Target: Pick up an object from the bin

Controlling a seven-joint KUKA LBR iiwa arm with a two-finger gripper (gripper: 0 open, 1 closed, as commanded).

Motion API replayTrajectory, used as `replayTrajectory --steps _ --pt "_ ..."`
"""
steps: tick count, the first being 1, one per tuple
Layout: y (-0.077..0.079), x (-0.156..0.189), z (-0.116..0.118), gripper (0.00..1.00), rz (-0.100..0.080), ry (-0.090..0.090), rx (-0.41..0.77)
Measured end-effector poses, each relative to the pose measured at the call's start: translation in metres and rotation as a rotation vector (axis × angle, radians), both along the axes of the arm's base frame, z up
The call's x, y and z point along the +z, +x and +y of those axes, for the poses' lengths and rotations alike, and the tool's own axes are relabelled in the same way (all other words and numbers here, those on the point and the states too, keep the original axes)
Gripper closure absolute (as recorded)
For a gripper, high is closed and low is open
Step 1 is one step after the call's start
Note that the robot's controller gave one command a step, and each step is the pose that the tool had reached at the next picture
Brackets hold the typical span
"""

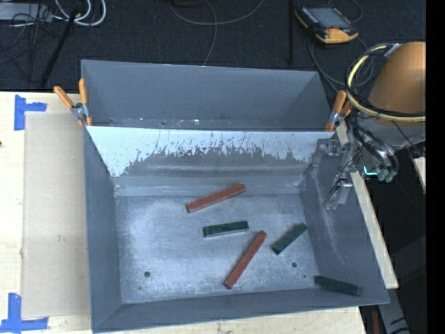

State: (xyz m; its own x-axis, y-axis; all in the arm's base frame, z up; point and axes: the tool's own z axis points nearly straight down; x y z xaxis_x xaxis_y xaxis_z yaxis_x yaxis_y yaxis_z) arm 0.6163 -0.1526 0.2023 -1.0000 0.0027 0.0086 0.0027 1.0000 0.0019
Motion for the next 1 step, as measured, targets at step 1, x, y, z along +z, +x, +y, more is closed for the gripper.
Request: replayTrajectory --steps 1 --pt "-0.0513 -0.1376 0.0212 0.00 0.002 0.003 0.146"
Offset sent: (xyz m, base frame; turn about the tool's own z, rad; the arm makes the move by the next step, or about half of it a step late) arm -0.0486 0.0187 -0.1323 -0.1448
